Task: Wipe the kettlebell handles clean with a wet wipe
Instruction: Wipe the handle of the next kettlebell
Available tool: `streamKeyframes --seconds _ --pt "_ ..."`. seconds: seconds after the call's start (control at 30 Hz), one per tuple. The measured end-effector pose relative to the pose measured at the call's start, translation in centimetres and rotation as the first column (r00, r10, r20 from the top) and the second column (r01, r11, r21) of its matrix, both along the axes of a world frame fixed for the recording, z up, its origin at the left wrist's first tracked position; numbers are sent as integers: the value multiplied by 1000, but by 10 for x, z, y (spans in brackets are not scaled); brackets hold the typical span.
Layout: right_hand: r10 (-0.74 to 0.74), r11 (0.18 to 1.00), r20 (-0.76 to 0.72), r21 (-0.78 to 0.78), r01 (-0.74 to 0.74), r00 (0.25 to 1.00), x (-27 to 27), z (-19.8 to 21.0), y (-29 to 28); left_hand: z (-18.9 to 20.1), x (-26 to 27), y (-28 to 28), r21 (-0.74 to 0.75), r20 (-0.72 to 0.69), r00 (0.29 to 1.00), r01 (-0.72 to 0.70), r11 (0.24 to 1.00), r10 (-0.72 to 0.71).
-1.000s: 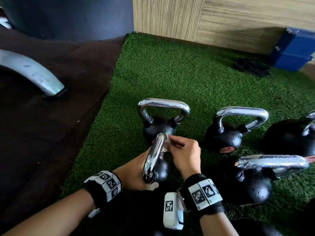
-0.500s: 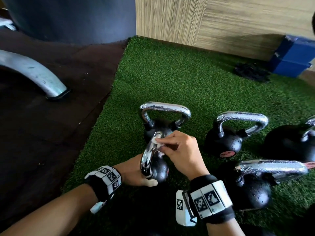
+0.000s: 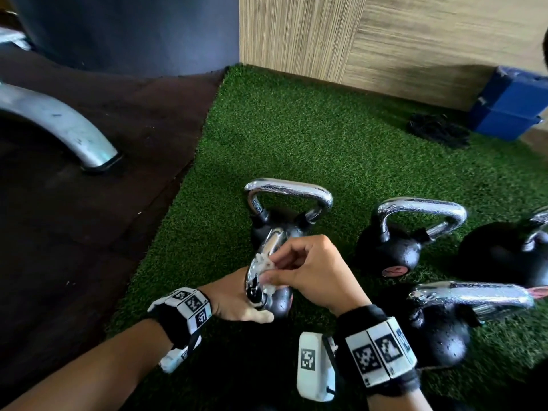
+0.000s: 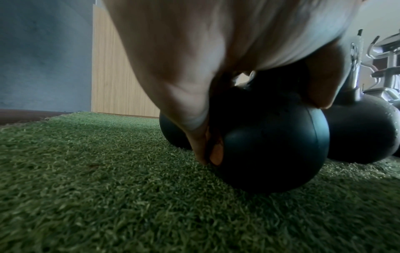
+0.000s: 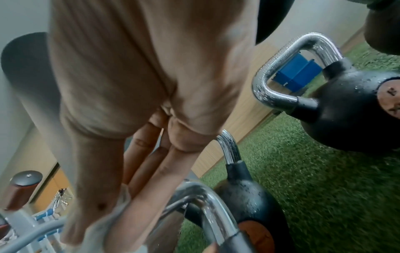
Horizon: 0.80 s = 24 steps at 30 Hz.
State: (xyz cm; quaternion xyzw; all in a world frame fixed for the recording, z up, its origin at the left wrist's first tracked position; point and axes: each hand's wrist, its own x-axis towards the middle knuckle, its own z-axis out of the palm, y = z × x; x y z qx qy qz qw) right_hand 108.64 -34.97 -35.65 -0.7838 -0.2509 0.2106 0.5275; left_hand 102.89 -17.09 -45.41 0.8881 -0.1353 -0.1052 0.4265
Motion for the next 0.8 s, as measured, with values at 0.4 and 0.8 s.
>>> streamKeyframes --seconds 0.4,0.8 --pt "73 974 22 -215 -67 997 -13 -25 0 6 -4 2 -116 -147 988 -60 991 42" --pt "240 935 125 -295 -195 963 -9 -42 1 14 -6 2 -87 -139 990 -17 996 5"
